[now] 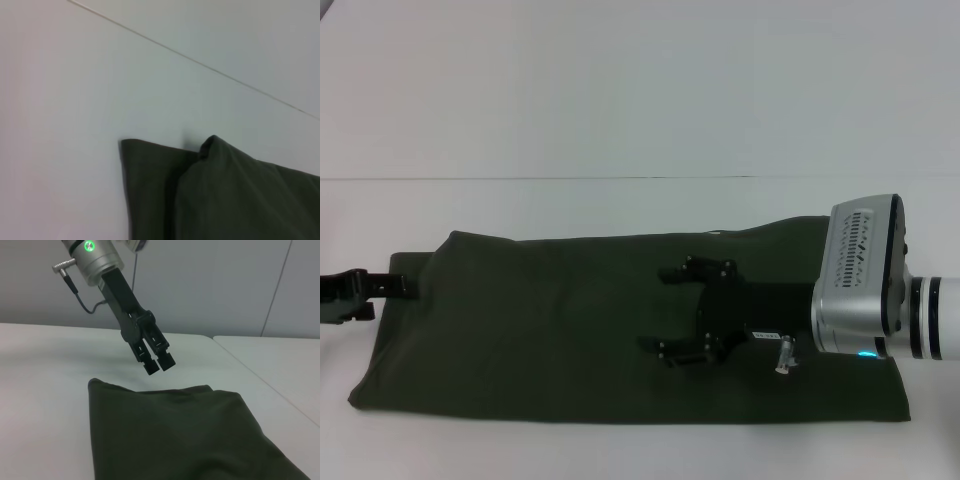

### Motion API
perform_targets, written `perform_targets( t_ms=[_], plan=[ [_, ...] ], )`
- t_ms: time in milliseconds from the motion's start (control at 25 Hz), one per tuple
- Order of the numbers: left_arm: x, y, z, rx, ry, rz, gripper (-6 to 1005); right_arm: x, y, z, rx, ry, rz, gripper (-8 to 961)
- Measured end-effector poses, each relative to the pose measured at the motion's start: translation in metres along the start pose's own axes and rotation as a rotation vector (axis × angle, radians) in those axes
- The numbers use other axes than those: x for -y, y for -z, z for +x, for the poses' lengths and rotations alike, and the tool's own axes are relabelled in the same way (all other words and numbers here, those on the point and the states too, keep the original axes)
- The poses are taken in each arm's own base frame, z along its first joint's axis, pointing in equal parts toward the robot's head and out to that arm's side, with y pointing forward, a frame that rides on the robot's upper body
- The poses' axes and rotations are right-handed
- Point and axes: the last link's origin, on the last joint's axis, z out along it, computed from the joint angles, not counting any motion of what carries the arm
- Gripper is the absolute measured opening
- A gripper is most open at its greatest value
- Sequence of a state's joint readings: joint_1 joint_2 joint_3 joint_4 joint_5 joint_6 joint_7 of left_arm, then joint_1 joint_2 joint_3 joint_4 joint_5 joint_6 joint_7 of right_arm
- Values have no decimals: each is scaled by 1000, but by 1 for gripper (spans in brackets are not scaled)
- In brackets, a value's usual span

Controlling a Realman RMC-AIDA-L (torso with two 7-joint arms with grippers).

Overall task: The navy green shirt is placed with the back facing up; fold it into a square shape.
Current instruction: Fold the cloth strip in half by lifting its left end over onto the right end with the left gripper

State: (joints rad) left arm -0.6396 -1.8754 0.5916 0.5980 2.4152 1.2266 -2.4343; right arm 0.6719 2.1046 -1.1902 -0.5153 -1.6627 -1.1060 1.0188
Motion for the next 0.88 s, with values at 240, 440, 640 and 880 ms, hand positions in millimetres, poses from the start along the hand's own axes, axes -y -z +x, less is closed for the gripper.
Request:
perform_targets(
  t_ms=[240,440,640,880],
  plan=[
    [2,-5,-4,9,-1,27,836,0,-1,-1,1,1,-1,927],
    [3,-5,-6,13,-2,31,836,0,-2,-2,2,2,-3,927],
    [6,-10,-13,29,-12,56,837,0,-3,-2,1,-1,-8,927],
    [7,-13,-14,28,-15,69,837,0,-3,-2,-1,-1,-5,927]
  ],
)
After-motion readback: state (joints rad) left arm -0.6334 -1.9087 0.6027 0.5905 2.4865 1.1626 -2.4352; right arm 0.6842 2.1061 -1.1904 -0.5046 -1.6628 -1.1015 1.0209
